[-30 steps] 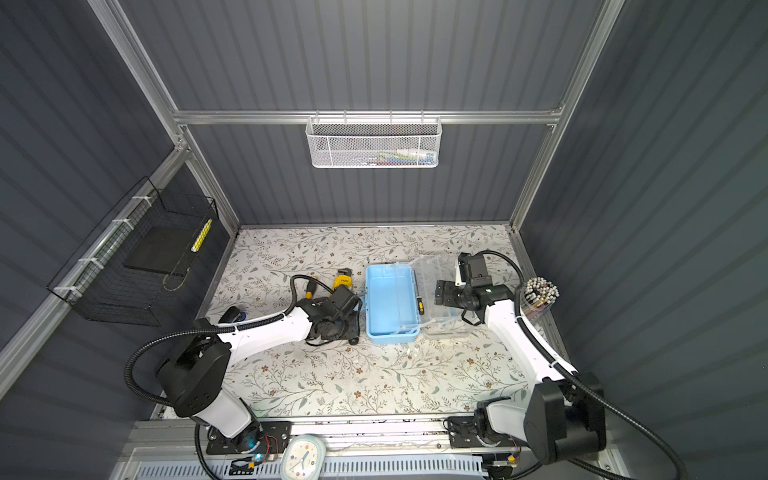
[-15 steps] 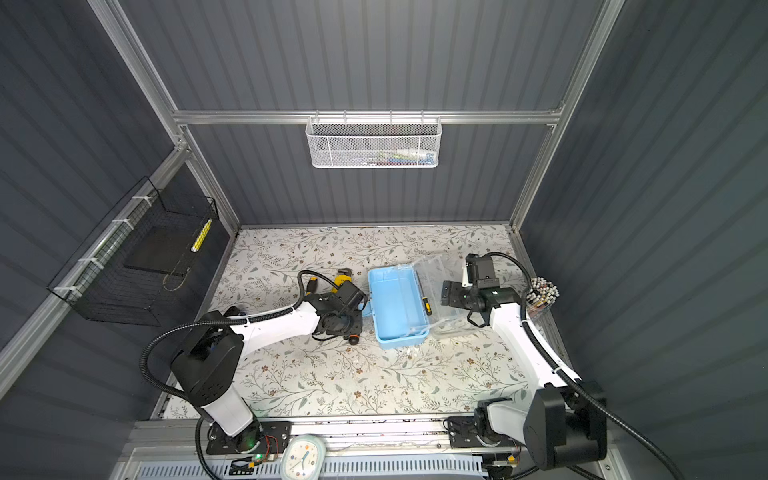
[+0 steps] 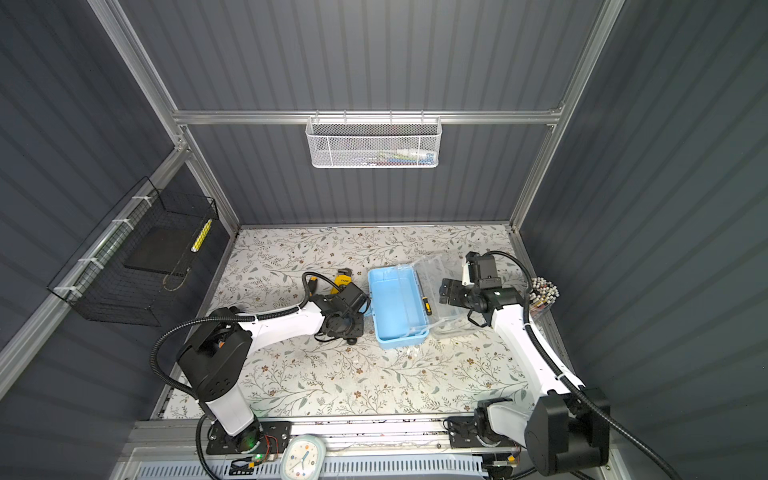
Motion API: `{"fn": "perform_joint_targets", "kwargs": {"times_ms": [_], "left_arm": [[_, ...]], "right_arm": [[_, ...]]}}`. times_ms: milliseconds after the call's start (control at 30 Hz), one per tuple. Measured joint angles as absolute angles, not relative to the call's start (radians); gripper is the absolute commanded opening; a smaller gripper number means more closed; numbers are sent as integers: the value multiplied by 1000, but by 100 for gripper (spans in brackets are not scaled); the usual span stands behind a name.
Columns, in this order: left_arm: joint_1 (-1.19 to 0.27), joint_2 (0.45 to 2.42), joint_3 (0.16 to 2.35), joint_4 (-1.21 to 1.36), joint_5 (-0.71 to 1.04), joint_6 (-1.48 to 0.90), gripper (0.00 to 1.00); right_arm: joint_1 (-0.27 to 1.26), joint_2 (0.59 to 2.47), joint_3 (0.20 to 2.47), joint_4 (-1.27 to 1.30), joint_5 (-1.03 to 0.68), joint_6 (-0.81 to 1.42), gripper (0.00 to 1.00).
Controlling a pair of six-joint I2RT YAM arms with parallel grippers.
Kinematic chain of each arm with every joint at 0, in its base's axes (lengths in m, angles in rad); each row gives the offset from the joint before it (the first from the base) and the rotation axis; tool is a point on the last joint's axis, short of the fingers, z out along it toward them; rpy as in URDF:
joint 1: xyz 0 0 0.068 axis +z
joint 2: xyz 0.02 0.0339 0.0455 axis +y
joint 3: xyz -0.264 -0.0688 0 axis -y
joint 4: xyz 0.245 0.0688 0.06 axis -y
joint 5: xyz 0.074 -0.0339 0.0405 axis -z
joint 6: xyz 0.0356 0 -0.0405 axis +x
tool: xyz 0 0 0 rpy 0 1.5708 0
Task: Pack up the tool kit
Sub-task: 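Lift the ratchet screwdriver with the left gripper toward the box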
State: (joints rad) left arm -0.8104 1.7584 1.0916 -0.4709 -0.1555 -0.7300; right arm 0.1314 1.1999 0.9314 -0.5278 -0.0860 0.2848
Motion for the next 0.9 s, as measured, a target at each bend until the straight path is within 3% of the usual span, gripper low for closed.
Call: {"fn": "perform_joint_targets", "kwargs": {"times_ms": [200,367,467,667,900], "left_arm": [[-810,1759,1093,-474,-154,-729,32],[-810,1755,1088,-469,-154,-729,14],[-810,1738,1066,-448,-152,-730,11],[-810,1680,1024,-461,-145,-729,29],[-810,1702,1025,-453,-123,-729,34]], "right_arm": [[131,1177,933,-534,-93,288,93],[131,1165,941,-544,-105,295,93],[133,1153,947,-549,-112,307,92],[190,1140,968,-556,-113,323,93],[199,1139,969,-556,-114,337,94]]}}
